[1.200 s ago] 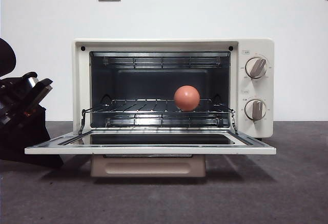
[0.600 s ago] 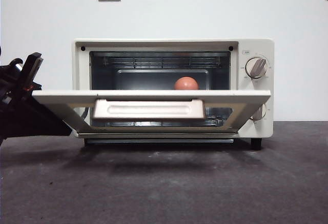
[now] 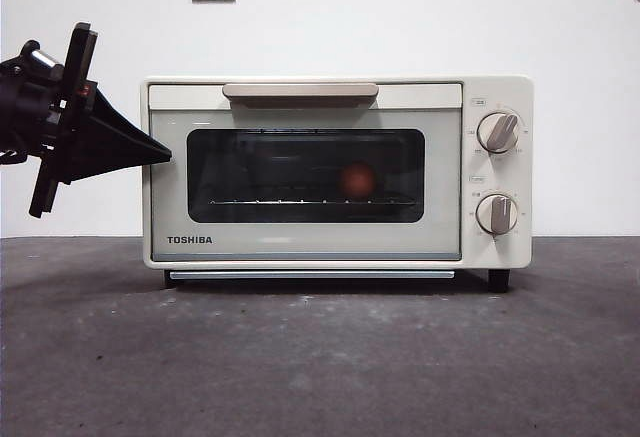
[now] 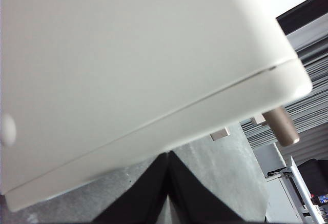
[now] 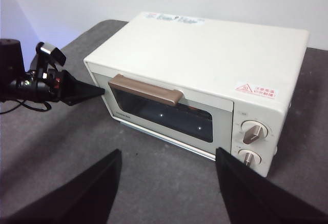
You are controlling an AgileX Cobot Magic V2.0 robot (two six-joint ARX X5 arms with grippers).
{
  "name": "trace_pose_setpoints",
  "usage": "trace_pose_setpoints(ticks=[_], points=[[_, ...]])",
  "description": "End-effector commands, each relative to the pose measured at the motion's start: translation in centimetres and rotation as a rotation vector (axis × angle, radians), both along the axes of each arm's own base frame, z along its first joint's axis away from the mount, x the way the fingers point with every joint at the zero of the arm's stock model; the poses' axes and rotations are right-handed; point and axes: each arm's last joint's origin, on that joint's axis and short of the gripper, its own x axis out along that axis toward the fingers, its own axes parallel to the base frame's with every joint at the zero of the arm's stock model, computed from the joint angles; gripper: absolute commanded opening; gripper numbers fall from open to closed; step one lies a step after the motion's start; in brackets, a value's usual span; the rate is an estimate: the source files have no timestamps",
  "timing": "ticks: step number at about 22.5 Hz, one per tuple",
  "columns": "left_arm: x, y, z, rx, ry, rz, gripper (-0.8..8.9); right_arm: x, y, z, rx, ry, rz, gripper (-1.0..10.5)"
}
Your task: Eggoven
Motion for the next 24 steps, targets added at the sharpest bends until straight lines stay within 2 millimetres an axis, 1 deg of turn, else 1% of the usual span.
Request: trace_pose_setpoints(ticks=[1,5,9,12,18,24], points=[[-0.2,-0.1,1.2,-0.009,-0.032,-0.006,0.07,0.0,0.1,0.2,0.007,0.006,0.003,3.0],[-1.1,-0.1,2.9,0.013,-0.07,0.015,0.07,0.0,0.1,0.2,0.005,0.008,0.003,3.0],[-2.9,-0.1,4.9,0.091,-0.106,0.064,0.07,0.0,0.1,0.1,0.0,0.013,0.003,3.0],[-4.7,-0.3,6.2,0.185,-0.128,0.105,0.07,0.1,0.2,-0.1,-0.017,0.03,0.005,3.0],[-9.2,-0.8,8.6,0.389,-0.171,0.187,0.07,0.7,0.9,-1.0,-0.091,0.101,0.007,3.0],[-13.4,-0.9,10.8,0.439,-0.218,0.242,0.07,1.7,1.9,-2.2,-0.18,0.188,0.009,3.0]])
